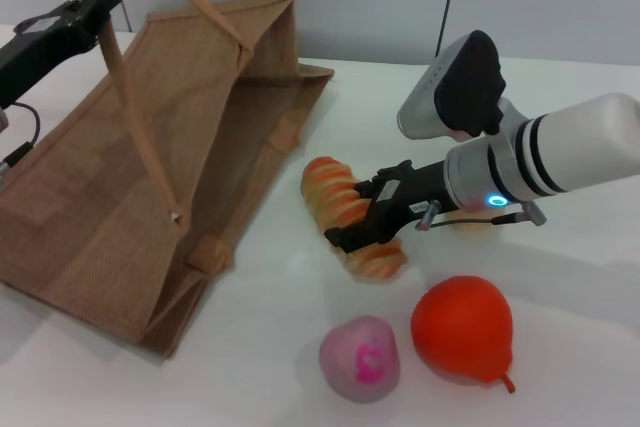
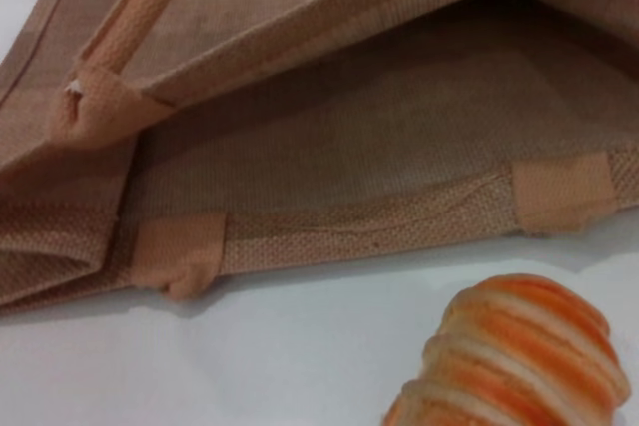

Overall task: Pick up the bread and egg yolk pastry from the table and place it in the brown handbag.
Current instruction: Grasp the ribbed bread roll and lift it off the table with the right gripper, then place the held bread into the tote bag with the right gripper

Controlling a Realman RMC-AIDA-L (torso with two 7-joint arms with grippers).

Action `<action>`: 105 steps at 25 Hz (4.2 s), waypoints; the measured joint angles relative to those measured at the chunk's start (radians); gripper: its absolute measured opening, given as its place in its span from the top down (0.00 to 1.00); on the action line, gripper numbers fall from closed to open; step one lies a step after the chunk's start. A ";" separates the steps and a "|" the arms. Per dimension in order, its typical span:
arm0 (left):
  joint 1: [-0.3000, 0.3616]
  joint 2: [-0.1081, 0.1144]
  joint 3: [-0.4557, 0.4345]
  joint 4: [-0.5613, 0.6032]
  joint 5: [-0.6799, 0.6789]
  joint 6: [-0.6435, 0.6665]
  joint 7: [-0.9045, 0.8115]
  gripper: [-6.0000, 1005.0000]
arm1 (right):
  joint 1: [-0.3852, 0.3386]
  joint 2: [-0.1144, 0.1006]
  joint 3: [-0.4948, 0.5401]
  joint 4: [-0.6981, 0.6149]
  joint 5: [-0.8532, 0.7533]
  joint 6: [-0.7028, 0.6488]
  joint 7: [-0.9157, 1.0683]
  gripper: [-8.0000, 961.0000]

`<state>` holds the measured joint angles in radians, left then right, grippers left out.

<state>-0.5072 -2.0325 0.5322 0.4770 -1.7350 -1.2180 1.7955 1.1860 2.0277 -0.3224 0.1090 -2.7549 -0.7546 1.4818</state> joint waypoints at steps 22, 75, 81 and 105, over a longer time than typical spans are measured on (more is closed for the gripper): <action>-0.012 0.000 0.001 0.000 0.002 -0.021 -0.001 0.88 | 0.004 -0.004 -0.031 -0.006 -0.007 -0.034 0.001 0.29; -0.195 0.005 0.018 0.012 0.103 -0.361 -0.164 0.88 | 0.140 0.009 0.130 -0.024 0.020 0.081 -0.115 0.62; -0.214 0.006 0.018 0.012 0.100 -0.386 -0.173 0.88 | 0.133 0.006 0.217 0.022 0.015 0.127 -0.246 0.64; -0.129 0.009 -0.145 0.002 0.095 -0.366 -0.110 0.88 | 0.013 0.001 0.390 0.177 0.010 0.095 -0.820 0.31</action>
<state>-0.6362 -2.0239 0.3871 0.4786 -1.6405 -1.5842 1.6853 1.1995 2.0291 0.0676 0.2858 -2.7445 -0.6593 0.6615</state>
